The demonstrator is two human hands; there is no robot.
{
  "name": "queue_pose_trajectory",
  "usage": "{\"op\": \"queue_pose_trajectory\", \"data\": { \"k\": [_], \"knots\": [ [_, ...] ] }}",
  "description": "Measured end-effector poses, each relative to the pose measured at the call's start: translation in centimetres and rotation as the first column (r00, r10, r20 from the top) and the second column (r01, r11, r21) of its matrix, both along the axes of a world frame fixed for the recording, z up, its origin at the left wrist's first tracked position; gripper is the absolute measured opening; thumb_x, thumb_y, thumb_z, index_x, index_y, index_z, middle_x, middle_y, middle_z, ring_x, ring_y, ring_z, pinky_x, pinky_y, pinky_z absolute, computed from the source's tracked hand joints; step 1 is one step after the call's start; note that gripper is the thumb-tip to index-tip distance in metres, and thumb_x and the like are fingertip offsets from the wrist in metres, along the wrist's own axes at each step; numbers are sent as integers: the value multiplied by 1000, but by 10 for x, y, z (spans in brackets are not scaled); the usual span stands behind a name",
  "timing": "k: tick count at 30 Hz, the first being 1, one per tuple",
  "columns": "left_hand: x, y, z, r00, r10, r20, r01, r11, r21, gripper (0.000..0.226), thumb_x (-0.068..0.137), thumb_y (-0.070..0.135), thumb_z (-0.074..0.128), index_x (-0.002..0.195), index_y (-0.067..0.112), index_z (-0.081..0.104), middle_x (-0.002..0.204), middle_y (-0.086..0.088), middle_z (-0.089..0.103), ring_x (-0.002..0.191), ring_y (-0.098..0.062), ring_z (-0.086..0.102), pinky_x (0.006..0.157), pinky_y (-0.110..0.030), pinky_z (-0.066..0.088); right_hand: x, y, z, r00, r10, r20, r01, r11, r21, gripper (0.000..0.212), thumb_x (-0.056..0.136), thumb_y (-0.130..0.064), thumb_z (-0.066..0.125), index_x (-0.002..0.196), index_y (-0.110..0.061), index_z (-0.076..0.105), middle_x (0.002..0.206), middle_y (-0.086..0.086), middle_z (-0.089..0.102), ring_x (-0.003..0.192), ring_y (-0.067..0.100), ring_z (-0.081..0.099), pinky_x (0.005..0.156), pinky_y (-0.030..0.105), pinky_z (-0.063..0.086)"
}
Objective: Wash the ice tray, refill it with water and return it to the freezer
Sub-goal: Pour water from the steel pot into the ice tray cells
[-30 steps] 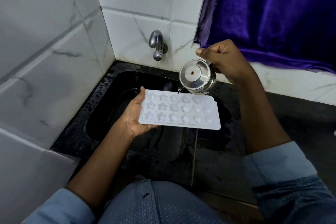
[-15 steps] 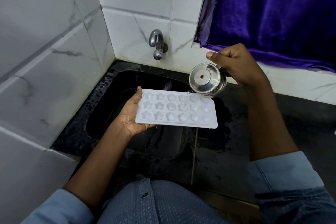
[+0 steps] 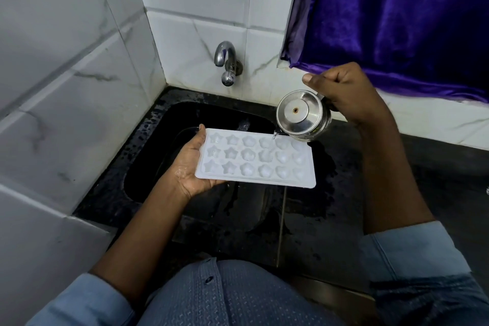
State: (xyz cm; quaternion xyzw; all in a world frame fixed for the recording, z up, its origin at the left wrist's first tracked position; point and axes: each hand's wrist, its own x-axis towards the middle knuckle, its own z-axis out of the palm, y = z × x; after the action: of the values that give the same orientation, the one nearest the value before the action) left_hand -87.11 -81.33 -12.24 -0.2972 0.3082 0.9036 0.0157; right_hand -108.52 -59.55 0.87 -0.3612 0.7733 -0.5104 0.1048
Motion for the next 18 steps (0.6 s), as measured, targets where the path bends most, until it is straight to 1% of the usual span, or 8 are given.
{"op": "queue_pose_trajectory", "data": {
  "k": [3, 7, 9, 12, 14, 16, 18],
  "knots": [
    [-1, 0, 1, 1000, -8, -1, 8, 1000, 7, 76, 101, 75, 42, 143, 15, 65, 142, -17, 68, 131, -40, 65, 106, -62, 50, 2, 0, 2, 1000, 0, 5, 0, 1000, -14, 66, 98, -32, 74, 62, 9, 38, 57, 9, 29, 51, 19, 24, 49, 17, 33],
    [-1, -1, 1, 1000, -12, 6, 12, 1000, 10, 78, 100, 76, 44, 147, 16, 63, 145, -17, 66, 135, -42, 61, 110, -64, 47, 3, 0, 3, 1000, 0, 7, 0, 999, -34, 65, 100, -28, 73, 65, 16, 40, 61, 13, 28, 52, 20, 23, 50, 13, 35],
    [-1, -1, 1, 1000, -12, 5, 12, 1000, 5, 78, 100, 76, 44, 145, 16, 64, 144, -17, 67, 133, -42, 63, 108, -63, 49, 2, 0, 3, 1000, 1, 9, -1, 999, -38, 65, 99, -29, 74, 66, 17, 41, 59, 11, 28, 50, 18, 23, 48, 17, 32],
    [-1, -1, 2, 1000, -17, -4, 17, 1000, 2, 76, 100, 75, 42, 140, 15, 67, 141, -17, 69, 124, -40, 70, 98, -60, 58, 0, 2, 1, 1000, -8, 11, 8, 999, -36, 64, 99, -29, 74, 66, 17, 43, 56, 8, 30, 48, 16, 25, 47, 21, 30],
    [0, 0, 3, 1000, -18, -17, 18, 1000, 9, 76, 101, 75, 41, 138, 15, 68, 140, -18, 69, 119, -40, 72, 91, -60, 61, -1, 4, 1, 1000, -12, 1, 12, 999, -30, 64, 99, -31, 74, 66, 16, 44, 56, 9, 31, 48, 17, 26, 48, 23, 30],
    [0, -1, 3, 999, -19, -25, 20, 1000, 19, 76, 101, 75, 41, 137, 14, 68, 140, -18, 69, 119, -40, 72, 89, -60, 62, -2, 8, -1, 1000, -13, -4, 13, 1000, -15, 66, 98, -34, 74, 66, 15, 44, 58, 13, 32, 50, 20, 26, 49, 25, 30],
    [0, -2, 3, 1000, -17, -24, 18, 1000, 17, 76, 101, 75, 41, 138, 15, 68, 141, -18, 69, 121, -40, 72, 91, -60, 62, -4, 11, -2, 1000, -20, -2, 20, 1000, 2, 68, 97, -39, 75, 68, 15, 45, 60, 16, 33, 53, 23, 27, 51, 28, 28]
  ]
}}
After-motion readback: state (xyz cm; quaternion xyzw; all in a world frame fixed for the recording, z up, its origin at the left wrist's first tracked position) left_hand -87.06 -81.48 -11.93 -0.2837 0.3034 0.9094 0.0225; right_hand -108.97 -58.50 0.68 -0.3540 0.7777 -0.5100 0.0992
